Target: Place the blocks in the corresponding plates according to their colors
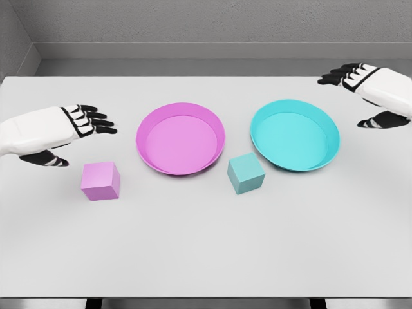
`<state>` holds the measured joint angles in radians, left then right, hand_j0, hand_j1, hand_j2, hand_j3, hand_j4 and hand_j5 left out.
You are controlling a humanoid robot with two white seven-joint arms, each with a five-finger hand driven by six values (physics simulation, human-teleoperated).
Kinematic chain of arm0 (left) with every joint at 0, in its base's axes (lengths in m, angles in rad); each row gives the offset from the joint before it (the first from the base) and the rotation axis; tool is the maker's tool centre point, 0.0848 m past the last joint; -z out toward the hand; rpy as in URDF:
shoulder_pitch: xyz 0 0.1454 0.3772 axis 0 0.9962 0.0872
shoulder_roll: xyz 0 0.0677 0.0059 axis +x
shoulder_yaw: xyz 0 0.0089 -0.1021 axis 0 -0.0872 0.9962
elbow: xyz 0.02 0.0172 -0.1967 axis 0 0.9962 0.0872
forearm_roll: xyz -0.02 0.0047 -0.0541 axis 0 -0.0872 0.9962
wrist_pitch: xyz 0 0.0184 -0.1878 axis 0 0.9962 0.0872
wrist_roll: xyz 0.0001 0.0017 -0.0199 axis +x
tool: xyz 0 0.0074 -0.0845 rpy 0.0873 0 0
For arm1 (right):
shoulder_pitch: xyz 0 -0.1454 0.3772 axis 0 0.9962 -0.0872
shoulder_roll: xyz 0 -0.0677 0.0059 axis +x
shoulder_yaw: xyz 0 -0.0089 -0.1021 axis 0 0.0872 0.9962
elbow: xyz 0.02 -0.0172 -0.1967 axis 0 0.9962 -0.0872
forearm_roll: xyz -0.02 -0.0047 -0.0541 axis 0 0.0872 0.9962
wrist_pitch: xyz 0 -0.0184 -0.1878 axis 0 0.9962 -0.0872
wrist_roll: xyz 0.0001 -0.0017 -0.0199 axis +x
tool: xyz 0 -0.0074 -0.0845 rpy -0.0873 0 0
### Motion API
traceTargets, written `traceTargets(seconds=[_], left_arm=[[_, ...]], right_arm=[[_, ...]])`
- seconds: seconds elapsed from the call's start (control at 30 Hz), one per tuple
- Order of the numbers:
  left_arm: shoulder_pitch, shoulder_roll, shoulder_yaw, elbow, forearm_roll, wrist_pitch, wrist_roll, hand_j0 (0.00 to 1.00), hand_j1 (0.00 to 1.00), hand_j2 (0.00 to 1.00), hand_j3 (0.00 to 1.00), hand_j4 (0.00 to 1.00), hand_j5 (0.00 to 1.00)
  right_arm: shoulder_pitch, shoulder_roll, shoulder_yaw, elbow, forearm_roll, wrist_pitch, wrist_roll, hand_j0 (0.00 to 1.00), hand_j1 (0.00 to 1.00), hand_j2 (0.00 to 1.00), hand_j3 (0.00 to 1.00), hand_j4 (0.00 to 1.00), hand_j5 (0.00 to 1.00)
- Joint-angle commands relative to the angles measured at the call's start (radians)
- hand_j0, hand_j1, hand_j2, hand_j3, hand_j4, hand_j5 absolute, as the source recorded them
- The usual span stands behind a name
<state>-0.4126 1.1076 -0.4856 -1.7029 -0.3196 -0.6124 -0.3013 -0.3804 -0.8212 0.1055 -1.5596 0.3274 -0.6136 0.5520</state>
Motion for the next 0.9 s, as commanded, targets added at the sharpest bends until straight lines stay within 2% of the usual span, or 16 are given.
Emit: traceTargets(seconds=[0.0,0.13,0.23,0.27,0.3,0.37,0.47,0.67,0.87], left_arm=[[0.000,0.000,0.001,0.005,0.007,0.002,0.001,1.00,1.00,1.00,1.00,1.00,1.00],[-0.003,-0.003,-0.005,-0.001,-0.007,0.002,-0.004,1.00,1.00,1.00,1.00,1.00,1.00],[-0.028,-0.009,-0.007,-0.012,-0.167,0.002,-0.005,1.00,1.00,1.00,1.00,1.00,1.00],[-0.034,-0.012,-0.013,-0.037,-0.193,0.002,-0.033,0.99,0.99,0.99,0.99,0.99,0.99],[-0.034,-0.034,-0.014,-0.052,-0.223,0.002,-0.087,0.98,0.98,0.98,0.98,0.98,0.98],[-0.038,-0.084,-0.014,-0.053,-0.231,0.002,-0.196,0.99,0.99,0.99,0.99,0.99,0.99],[-0.043,-0.100,-0.018,-0.055,-0.230,0.002,-0.200,0.99,0.99,0.99,0.99,0.99,0.99],[-0.044,-0.100,-0.068,-0.052,-0.237,0.002,-0.256,0.99,0.99,0.99,0.99,0.99,0.99],[-0.043,-0.121,-0.070,-0.053,-0.239,0.002,-0.275,0.99,0.99,0.99,0.99,0.99,0.99]], right_arm=[[0.000,0.001,0.013,-0.008,-0.005,0.003,0.002,1.00,1.00,1.00,1.00,1.00,1.00],[-0.002,0.005,0.011,-0.005,-0.005,0.003,0.002,1.00,1.00,1.00,1.00,1.00,1.00],[0.000,0.050,0.011,-0.007,0.001,0.003,0.054,1.00,1.00,1.00,1.00,1.00,1.00],[0.008,0.079,0.016,-0.014,0.002,0.003,0.059,1.00,1.00,1.00,1.00,1.00,1.00],[0.003,0.080,0.049,-0.023,0.006,0.003,0.059,1.00,1.00,1.00,1.00,1.00,1.00],[-0.023,0.080,0.108,-0.039,0.047,0.003,0.059,1.00,1.00,1.00,1.00,1.00,1.00],[-0.040,0.080,0.184,-0.123,0.055,0.003,0.059,1.00,1.00,1.00,1.00,1.00,1.00],[-0.048,0.076,0.267,-0.184,0.104,0.003,0.059,1.00,1.00,1.00,1.00,1.00,1.00],[-0.083,0.079,0.370,-0.195,0.133,0.003,0.059,1.00,1.00,1.00,1.00,1.00,1.00]])
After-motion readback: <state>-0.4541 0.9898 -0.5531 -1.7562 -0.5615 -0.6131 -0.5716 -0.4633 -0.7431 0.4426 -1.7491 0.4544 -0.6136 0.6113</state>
